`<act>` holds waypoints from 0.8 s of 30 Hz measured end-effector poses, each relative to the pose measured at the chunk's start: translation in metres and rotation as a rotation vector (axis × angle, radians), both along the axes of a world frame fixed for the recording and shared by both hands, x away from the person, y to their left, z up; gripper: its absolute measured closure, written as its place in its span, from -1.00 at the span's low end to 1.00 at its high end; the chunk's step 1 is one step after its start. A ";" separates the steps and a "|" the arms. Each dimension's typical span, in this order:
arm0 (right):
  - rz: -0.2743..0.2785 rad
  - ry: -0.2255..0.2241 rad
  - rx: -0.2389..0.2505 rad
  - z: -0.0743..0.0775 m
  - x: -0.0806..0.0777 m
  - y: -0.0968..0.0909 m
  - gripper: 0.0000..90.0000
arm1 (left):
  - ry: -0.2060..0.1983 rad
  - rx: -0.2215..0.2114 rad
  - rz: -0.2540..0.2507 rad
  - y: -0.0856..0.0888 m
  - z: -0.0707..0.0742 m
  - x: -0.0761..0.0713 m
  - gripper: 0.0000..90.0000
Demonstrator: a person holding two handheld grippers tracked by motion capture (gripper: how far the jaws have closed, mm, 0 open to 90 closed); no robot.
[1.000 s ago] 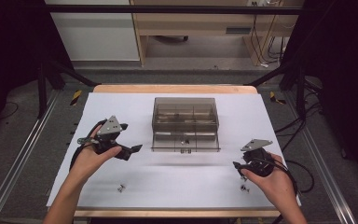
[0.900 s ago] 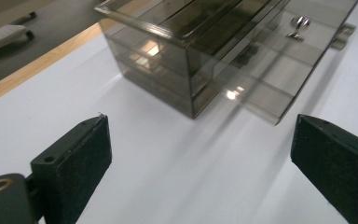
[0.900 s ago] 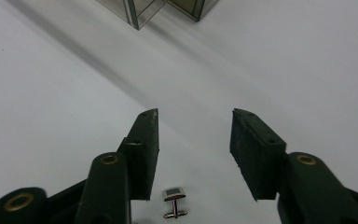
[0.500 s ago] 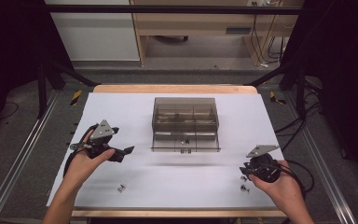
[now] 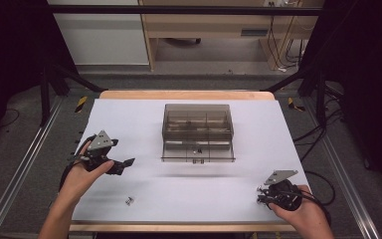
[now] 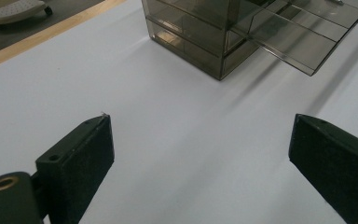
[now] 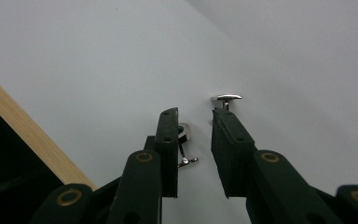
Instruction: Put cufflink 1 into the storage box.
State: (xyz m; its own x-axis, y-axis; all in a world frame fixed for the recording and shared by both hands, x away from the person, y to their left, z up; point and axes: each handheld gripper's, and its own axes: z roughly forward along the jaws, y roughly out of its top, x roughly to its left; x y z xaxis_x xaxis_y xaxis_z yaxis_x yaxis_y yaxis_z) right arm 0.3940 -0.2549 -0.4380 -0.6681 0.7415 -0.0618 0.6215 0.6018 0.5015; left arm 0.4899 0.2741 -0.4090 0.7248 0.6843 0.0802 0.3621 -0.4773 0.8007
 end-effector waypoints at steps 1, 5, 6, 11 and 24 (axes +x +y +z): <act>0.009 0.009 -0.008 -0.001 0.000 0.000 0.59 | -0.001 0.000 0.002 0.001 0.000 0.000 -0.86; 0.022 0.025 -0.010 -0.002 0.000 0.002 0.55 | -0.002 -0.005 0.023 0.004 0.000 0.001 -0.84; 0.027 0.033 -0.011 -0.002 0.000 0.003 0.53 | -0.001 -0.006 0.024 0.005 0.000 0.001 -0.84; 0.050 0.058 -0.047 -0.008 0.004 0.007 0.50 | 0.000 -0.003 0.027 0.006 0.000 0.000 -0.84; 0.052 0.124 -0.069 -0.013 0.011 0.008 0.55 | 0.006 0.016 0.010 0.001 -0.002 -0.001 -0.84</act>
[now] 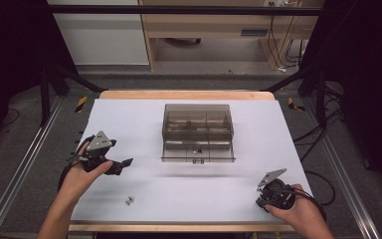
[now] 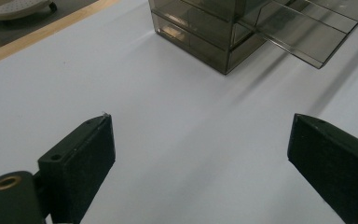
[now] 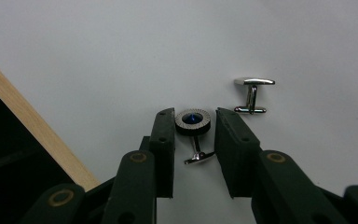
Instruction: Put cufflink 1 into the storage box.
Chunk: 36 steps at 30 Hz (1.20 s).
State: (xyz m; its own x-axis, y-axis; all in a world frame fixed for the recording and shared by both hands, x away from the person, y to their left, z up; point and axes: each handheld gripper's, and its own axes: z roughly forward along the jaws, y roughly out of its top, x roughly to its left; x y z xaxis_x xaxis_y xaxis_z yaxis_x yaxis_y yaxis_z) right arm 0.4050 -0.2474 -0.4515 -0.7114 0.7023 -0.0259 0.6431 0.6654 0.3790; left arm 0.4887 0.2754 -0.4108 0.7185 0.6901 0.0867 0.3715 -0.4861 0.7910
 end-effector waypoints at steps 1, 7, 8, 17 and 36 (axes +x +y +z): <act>0.004 0.001 0.001 0.000 0.001 0.001 0.57 | 0.000 0.000 -0.002 0.000 0.000 0.000 -0.84; -0.014 0.027 0.011 0.000 0.005 0.001 0.62 | 0.006 0.006 -0.002 -0.001 -0.003 0.000 -0.84; -0.023 0.030 0.009 0.001 0.004 0.002 0.63 | 0.006 0.007 -0.002 -0.001 -0.003 0.000 -0.84; -0.028 -0.008 0.032 0.008 0.005 0.004 0.63 | 0.008 0.005 0.007 0.001 -0.004 0.001 -0.84; -0.006 -0.125 0.058 0.049 0.047 0.018 0.63 | -0.015 0.004 0.052 0.008 -0.009 0.003 -0.84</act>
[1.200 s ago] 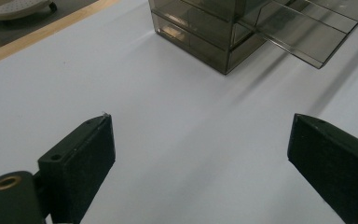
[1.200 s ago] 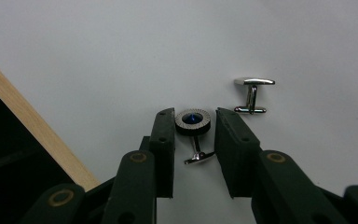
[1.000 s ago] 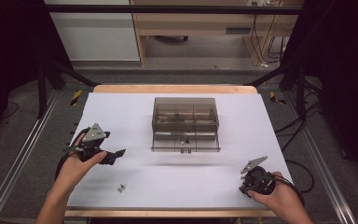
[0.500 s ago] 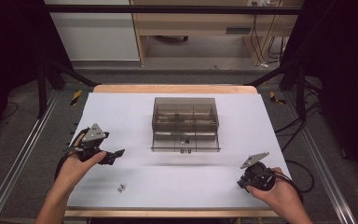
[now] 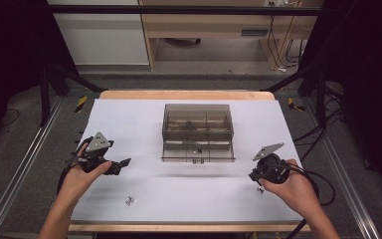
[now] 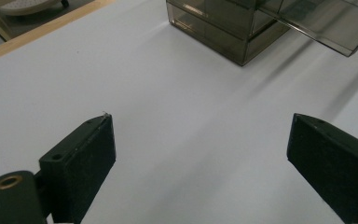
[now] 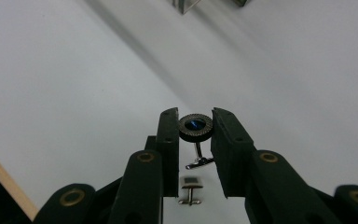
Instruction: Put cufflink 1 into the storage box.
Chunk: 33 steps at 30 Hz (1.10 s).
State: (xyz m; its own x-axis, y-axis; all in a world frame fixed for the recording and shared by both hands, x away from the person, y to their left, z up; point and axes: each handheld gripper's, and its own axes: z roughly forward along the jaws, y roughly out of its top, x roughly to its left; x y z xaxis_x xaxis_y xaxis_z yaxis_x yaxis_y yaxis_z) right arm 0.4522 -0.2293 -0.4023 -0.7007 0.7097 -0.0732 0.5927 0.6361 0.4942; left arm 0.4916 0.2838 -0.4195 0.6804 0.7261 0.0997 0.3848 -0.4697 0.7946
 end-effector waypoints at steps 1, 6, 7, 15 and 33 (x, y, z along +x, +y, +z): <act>0.003 -0.006 -0.003 0.001 0.003 0.000 0.63 | -0.007 -0.003 0.009 0.000 -0.001 0.000 -0.85; 0.009 -0.019 0.006 0.005 0.015 0.005 0.63 | 0.000 0.007 0.019 -0.001 -0.007 0.003 -0.85; 0.012 -0.016 0.004 0.006 0.018 0.006 0.63 | 0.001 0.011 0.020 -0.001 -0.008 0.003 -0.85; 0.026 -0.058 0.003 0.020 0.031 0.014 0.63 | 0.007 0.021 0.030 0.001 -0.012 0.005 -0.86; 0.041 -0.155 0.037 0.068 0.045 0.027 0.63 | 0.027 0.064 0.024 0.001 -0.017 0.006 -0.86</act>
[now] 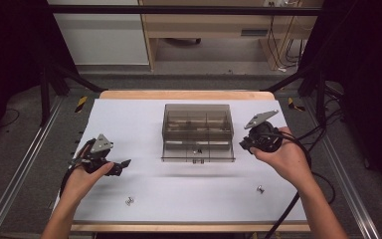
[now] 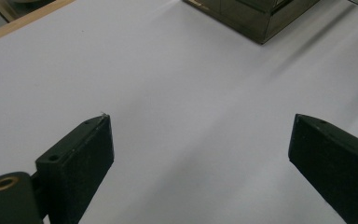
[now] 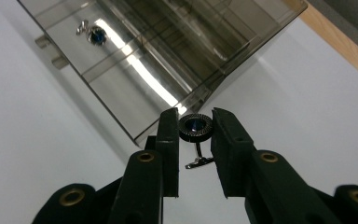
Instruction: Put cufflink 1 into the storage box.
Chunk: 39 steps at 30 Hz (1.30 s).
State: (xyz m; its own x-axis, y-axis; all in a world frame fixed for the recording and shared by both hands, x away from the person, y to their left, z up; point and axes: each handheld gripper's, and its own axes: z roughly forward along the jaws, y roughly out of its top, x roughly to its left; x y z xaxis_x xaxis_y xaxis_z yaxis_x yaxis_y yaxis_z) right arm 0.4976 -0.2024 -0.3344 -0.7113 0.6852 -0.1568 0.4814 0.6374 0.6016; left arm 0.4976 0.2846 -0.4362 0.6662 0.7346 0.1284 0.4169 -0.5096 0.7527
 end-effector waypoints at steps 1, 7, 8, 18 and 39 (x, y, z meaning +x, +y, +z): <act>0.001 -0.001 0.006 0.002 0.001 0.001 0.63 | 0.000 -0.004 0.002 0.000 0.000 0.000 -0.86; 0.008 -0.014 0.005 0.007 0.006 0.009 0.63 | 0.001 -0.001 -0.006 -0.001 -0.001 0.000 -0.86; 0.010 -0.011 0.001 0.007 0.007 0.012 0.63 | 0.004 0.002 -0.007 -0.001 -0.001 0.000 -0.86; 0.032 -0.015 -0.004 0.009 0.012 0.028 0.63 | 0.008 0.004 -0.020 -0.005 -0.003 0.000 -0.86; 0.086 -0.004 -0.029 0.007 0.019 0.059 0.63 | 0.022 0.028 -0.041 -0.014 -0.007 -0.001 -0.85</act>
State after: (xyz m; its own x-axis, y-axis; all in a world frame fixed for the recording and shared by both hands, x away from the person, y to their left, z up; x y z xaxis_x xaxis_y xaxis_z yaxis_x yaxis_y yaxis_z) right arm 0.5171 -0.1437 -0.3274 -0.7666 0.6167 -0.1787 0.4217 0.6935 0.5841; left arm 0.4967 0.2704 -0.4434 0.6983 0.7033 0.1337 0.4113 -0.5470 0.7291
